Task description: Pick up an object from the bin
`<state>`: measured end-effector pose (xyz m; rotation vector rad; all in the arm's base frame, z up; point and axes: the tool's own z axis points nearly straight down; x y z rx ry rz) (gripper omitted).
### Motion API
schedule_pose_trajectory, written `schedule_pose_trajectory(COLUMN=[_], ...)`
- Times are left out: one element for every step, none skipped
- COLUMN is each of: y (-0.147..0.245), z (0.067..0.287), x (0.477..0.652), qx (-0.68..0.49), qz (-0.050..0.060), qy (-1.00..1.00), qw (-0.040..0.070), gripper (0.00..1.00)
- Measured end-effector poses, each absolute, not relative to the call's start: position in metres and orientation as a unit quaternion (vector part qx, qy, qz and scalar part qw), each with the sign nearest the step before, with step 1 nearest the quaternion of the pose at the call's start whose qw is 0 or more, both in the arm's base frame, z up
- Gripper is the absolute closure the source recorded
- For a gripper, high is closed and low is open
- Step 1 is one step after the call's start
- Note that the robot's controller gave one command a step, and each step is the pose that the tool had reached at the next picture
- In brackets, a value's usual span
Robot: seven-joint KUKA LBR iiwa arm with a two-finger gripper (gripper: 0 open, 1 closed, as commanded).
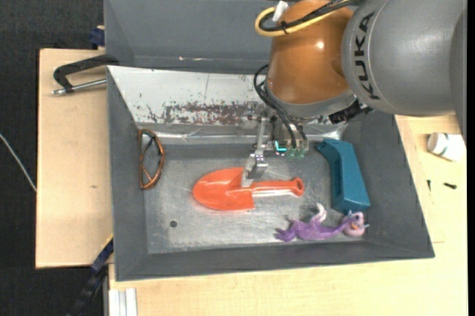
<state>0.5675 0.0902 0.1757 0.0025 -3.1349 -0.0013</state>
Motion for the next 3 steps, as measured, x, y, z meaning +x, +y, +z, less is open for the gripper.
schedule_pose_trajectory(y=[0.09,0.108,0.108], z=[0.18,0.079,0.079], x=[0.569,0.575,0.575], qx=[0.0,0.066,0.066], qz=[-0.001,-0.002,-0.002], qy=[-1.0,-0.998,-0.998], qw=[-0.001,-0.007,-0.007], gripper=[0.0,1.0,1.0])
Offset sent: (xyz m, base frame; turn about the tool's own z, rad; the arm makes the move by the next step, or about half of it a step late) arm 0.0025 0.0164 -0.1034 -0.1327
